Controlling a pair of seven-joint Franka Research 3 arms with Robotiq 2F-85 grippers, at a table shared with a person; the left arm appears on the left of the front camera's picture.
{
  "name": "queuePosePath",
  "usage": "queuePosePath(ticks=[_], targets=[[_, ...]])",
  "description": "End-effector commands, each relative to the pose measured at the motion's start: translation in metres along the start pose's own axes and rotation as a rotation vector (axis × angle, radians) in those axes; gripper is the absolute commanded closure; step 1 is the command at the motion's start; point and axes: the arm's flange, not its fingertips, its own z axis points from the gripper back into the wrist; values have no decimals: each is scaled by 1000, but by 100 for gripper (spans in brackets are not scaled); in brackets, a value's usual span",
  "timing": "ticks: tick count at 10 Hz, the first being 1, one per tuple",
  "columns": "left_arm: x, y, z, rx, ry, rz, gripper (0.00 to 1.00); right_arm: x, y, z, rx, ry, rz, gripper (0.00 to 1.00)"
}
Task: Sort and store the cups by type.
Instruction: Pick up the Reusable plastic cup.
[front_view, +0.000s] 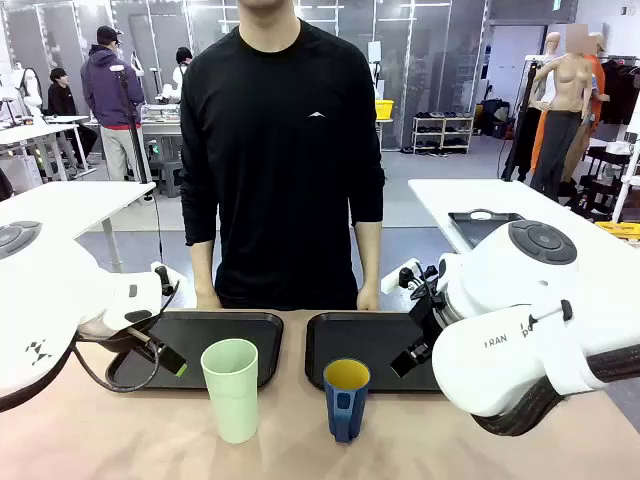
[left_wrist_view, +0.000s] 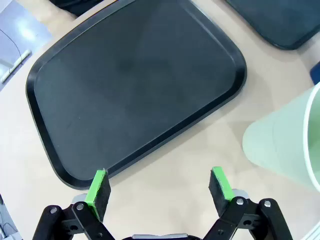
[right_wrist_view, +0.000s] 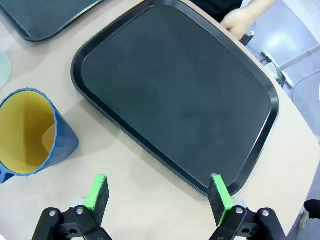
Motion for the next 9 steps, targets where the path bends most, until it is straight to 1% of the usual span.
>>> queuePosePath(ticks=[1, 9], targets=[[0, 0, 0, 0, 0, 0, 0, 0, 0, 0, 0, 0, 0, 0], [0, 0, 0, 0, 0, 0, 0, 0, 0, 0, 0, 0, 0, 0]])
